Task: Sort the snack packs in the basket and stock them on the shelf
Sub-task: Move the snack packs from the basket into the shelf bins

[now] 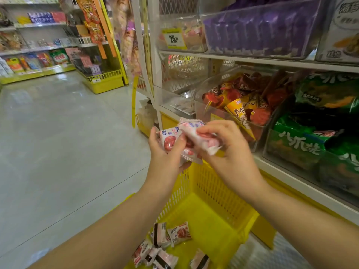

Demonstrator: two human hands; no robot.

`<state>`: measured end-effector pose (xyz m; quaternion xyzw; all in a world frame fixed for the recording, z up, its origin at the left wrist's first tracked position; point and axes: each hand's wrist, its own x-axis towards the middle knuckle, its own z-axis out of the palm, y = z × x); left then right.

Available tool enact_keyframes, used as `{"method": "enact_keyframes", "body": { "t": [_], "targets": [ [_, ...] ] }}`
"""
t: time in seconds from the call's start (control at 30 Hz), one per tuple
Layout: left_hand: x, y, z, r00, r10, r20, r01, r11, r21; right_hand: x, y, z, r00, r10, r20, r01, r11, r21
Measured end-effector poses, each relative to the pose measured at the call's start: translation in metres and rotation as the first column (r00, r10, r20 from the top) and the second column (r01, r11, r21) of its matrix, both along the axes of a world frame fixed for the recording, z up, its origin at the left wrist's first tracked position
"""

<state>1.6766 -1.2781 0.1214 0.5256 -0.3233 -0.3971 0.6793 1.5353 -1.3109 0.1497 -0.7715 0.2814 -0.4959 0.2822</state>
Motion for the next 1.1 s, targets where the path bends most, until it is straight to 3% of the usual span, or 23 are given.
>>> {"method": "enact_keyframes", "body": {
  "t": [0.07,0.13,0.23,0.3,0.4,0.47,0.53,0.6,0.83,0.97,1.1],
  "targets": [
    [-0.001,0.0,-0.002,0.999,-0.017,-0.047,0.017,1.0,-0.003,0.002,0.004,-0.005,0.985,0.155,-0.079,-0.144,0.981,0.132],
    [0.0,0.0,-0.002,0.999,-0.006,-0.047,0.006,1.0,0.0,0.002,0.002,-0.004,0.976,0.209,-0.061,-0.191,0.956,0.222],
    [0.001,0.0,0.0,1.0,0.007,-0.015,-0.007,1.0,0.0,0.003,-0.003,-0.001,0.99,0.142,0.014,-0.14,0.949,0.282],
    [0.0,0.001,0.001,1.0,0.001,0.01,-0.001,1.0,-0.009,0.003,-0.005,-0.002,0.991,0.094,0.091,-0.124,0.902,0.413],
    [-0.002,0.004,0.004,0.999,-0.002,0.051,0.003,1.0,-0.024,0.003,-0.012,-0.003,0.972,-0.003,0.234,-0.15,0.76,0.633],
    [-0.002,0.006,0.006,0.996,-0.007,0.086,0.009,1.0,-0.025,0.001,-0.016,-0.001,0.924,0.008,0.382,-0.311,0.595,0.741],
    [-0.002,0.007,0.007,0.991,-0.01,0.133,0.012,1.0,-0.016,0.0,-0.014,0.003,0.872,0.043,0.487,-0.454,0.442,0.774],
    [-0.002,0.007,0.007,0.982,-0.022,0.188,0.026,1.0,-0.018,-0.001,-0.014,0.004,0.848,0.011,0.53,-0.498,0.358,0.79],
    [-0.013,0.004,0.01,0.966,-0.232,0.112,0.228,0.973,0.043,-0.001,-0.011,0.003,0.923,0.151,0.355,-0.371,0.603,0.707],
    [-0.017,0.005,0.016,0.959,-0.25,0.132,0.245,0.968,0.059,-0.002,-0.012,0.003,0.902,0.261,0.343,-0.43,0.61,0.666],
    [-0.019,0.005,0.016,0.958,-0.238,0.162,0.23,0.971,0.065,-0.002,-0.009,0.003,0.908,0.32,0.269,-0.418,0.71,0.567]
  ]
}}
